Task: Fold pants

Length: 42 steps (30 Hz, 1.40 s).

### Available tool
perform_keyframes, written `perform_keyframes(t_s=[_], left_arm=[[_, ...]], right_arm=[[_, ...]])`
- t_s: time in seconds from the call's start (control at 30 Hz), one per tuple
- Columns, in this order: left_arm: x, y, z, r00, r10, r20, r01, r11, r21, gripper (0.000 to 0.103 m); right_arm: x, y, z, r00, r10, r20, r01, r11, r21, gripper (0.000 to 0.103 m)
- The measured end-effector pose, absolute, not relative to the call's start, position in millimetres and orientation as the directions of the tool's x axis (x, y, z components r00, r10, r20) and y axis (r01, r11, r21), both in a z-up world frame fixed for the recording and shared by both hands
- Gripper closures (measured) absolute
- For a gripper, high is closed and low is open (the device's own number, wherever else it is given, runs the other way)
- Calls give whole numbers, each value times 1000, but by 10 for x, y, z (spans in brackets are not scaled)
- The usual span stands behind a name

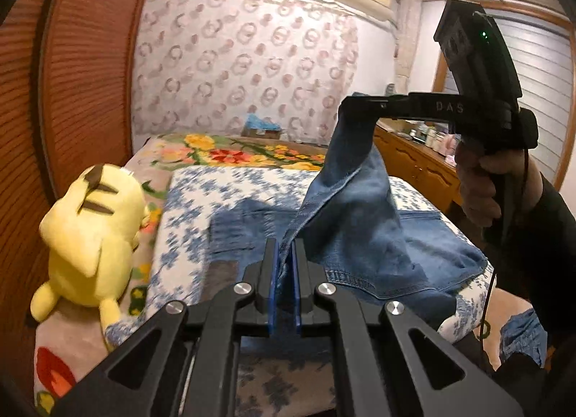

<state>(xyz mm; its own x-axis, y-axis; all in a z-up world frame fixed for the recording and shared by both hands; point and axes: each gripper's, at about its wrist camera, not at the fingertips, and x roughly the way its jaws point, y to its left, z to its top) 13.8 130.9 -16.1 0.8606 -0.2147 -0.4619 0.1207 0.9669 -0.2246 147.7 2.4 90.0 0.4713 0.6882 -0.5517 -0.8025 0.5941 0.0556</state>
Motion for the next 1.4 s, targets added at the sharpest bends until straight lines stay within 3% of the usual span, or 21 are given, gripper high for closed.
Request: perform_keyframes(t_s=[0.47, 0.5, 0.63, 0.77, 1.0, 1.4], left_arm=[[174, 1579, -687, 808, -162, -567, 28, 971, -237, 99], [174, 1576, -714, 803, -162, -574, 28, 972, -235, 99], [138, 1600, -751, 802, -145, -579, 11, 973, -229, 99], [128, 1656, -752, 800, -143, -583, 4, 972, -233, 98], [226, 1608, -769, 792, -162, -588, 17, 969, -245, 66], [472, 1054, -833, 757, -235, -610, 122, 968, -221, 64]], right_arm=[[1760, 995, 254, 396, 638, -660, -798, 595, 96, 86], [1773, 1018, 219, 388, 637, -666, -799, 593, 103, 84], [1793, 978, 165, 397, 619, -677, -801, 594, 73, 58], [1847, 642, 281, 451, 603, -658, -781, 624, 36, 57], [2144, -262, 197, 531, 498, -686, -683, 731, 2, 57], [2397, -876, -556, 407, 419, -812, -571, 810, 132, 57]])
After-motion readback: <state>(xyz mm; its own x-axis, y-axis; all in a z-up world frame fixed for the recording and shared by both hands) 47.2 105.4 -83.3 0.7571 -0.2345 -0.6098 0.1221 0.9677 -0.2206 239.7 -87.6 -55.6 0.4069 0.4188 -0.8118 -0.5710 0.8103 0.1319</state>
